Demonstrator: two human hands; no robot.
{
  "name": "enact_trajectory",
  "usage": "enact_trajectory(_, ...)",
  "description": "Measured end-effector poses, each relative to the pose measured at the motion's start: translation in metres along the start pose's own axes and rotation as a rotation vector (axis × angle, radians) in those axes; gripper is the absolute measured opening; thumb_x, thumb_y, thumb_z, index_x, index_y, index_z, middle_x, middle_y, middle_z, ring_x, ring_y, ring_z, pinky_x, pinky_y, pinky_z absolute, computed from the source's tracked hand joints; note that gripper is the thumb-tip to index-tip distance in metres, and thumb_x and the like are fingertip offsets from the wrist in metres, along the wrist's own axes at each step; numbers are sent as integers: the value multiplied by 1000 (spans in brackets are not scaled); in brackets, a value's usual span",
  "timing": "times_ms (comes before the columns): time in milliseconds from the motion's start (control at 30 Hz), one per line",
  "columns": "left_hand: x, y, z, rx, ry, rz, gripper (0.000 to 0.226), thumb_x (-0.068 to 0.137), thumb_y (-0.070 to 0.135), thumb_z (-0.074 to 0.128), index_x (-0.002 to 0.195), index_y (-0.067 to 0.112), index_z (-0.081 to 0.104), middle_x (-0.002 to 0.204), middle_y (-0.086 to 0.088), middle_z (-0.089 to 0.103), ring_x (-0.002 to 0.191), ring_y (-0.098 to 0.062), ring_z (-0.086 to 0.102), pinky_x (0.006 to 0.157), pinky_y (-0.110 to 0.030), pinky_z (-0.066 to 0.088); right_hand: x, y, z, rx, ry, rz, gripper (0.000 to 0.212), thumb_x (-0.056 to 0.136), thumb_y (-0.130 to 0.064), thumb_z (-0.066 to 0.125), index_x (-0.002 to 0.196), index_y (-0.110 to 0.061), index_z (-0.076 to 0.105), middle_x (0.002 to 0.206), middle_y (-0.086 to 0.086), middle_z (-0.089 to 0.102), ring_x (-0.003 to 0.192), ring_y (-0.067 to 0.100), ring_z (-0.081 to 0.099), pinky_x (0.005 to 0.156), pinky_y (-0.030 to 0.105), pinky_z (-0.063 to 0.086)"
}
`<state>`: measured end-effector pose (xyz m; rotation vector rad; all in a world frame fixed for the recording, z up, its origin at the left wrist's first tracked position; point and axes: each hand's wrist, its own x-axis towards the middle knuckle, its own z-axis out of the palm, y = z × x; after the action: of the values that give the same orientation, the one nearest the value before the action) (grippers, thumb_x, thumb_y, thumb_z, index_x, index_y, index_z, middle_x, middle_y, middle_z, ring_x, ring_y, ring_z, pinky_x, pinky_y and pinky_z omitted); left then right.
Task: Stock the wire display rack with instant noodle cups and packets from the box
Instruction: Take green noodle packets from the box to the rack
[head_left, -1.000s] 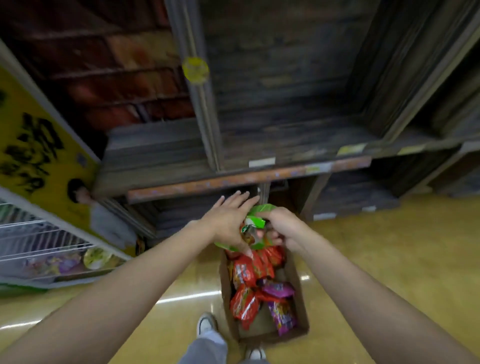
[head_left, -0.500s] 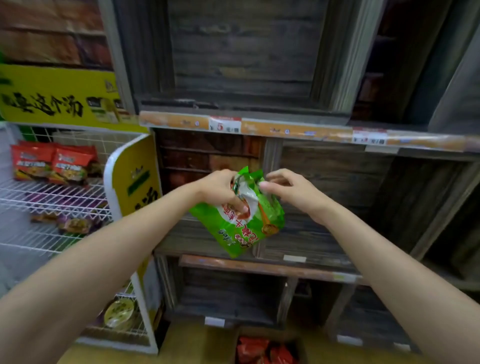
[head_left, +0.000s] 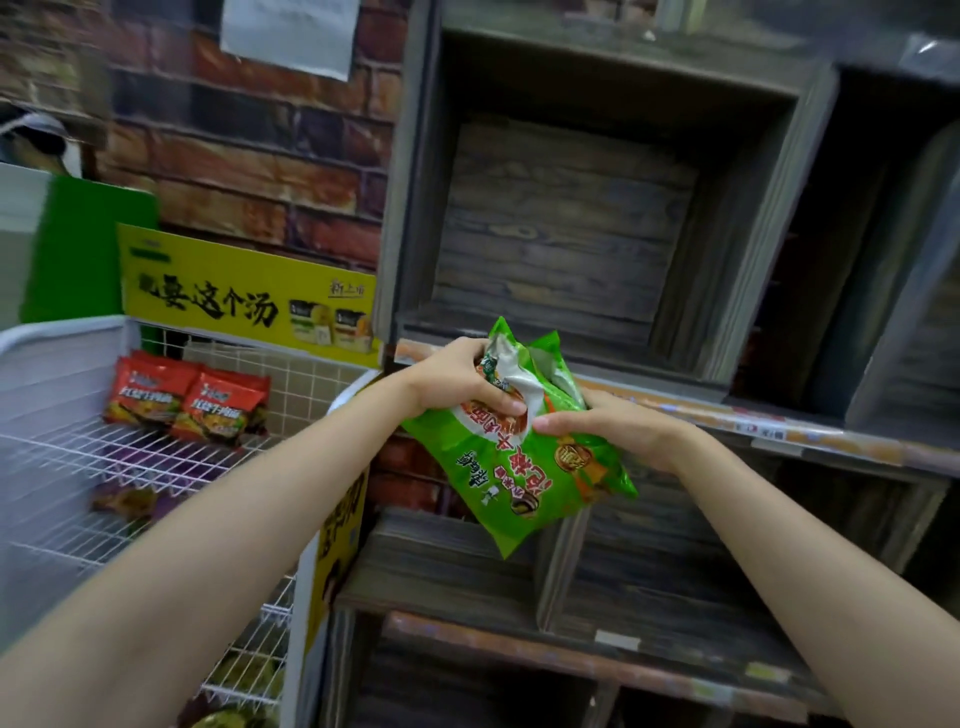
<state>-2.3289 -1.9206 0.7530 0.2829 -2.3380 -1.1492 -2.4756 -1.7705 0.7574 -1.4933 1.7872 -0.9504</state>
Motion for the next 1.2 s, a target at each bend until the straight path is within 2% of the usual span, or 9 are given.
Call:
enact_trajectory(167, -12, -19, -20, 116, 337, 66, 52, 67, 36, 83, 109, 17, 60, 109, 0, 66, 102, -12, 61, 93, -33, 48, 2, -20, 29, 60, 226, -14, 22, 82, -23, 68, 104, -18, 65, 100, 6, 73, 87, 19, 71, 82, 33, 56)
enact_trajectory(267, -23, -34, -17, -100, 541, -29, 62, 75, 40, 75, 123, 12, 48, 121, -5, 52, 112, -15, 52, 97, -26, 43, 1, -22, 43, 190, 369, 2, 25, 83, -19, 67, 107, -13, 63, 96, 9, 74, 82, 22, 71, 75, 33, 58)
enact_trajectory(367, -37, -45, -5, -501, 362, -198, 59, 82, 45, 66, 122, 8, 43, 109, 0, 58, 91, -4, 56, 77, -17, 48, -7, -21, 52, 297, 438, 43, 36, 82, -22, 68, 115, -10, 60, 99, 11, 73, 87, 27, 71, 76, 37, 57)
enact_trajectory(467, -44, -55, 13, -729, 76, -232, 76, 68, 65, 65, 123, 14, 52, 116, 0, 67, 103, -15, 64, 97, -38, 47, -19, -24, 57, 358, 477, 71, 41, 82, -26, 68, 118, -9, 60, 102, 13, 72, 92, 31, 70, 81, 41, 55)
enact_trajectory(567, -52, -44, 30, -875, -86, -123, 71, 62, 55, 75, 122, 20, 59, 116, -4, 68, 107, -23, 65, 93, -43, 51, -32, -30, 63, 390, 500, 67, 40, 83, -28, 65, 119, -11, 60, 104, 13, 72, 94, 31, 70, 76, 38, 57)
enact_trajectory(667, -56, -29, 39, -884, -60, -103, 63, 66, 33, 83, 121, 13, 60, 112, -8, 70, 104, -26, 66, 91, -42, 52, -49, -36, 66, 442, 506, 63, 36, 86, -33, 62, 117, -15, 62, 104, 11, 72, 92, 28, 71, 68, 34, 58)
enact_trajectory(833, -60, -10, 43, -936, -75, -101, 41, 65, 19, 74, 104, 7, 67, 100, -11, 73, 86, -24, 70, 81, -38, 57, -83, -29, 57, 477, 707, 82, 68, 72, -63, 66, 116, -11, 65, 105, 15, 71, 98, 32, 69, 89, 51, 52)
enact_trajectory(1033, -63, 2, 49, -921, 58, -158, 25, 76, 0, 68, 101, 3, 65, 82, -10, 74, 68, -21, 72, 59, -31, 58, -148, -20, 34, 491, 930, 74, 35, 84, -36, 66, 110, -12, 66, 103, 13, 72, 93, 29, 70, 87, 50, 53)
enact_trajectory(1200, -72, 15, 73, -818, 157, -194, 39, 75, 1, 72, 112, 4, 60, 98, -13, 70, 68, -19, 71, 53, -29, 56, -206, -11, 18, 463, 967, 91, 29, 83, -37, 68, 96, -12, 68, 91, 10, 74, 88, 27, 70, 85, 46, 54)
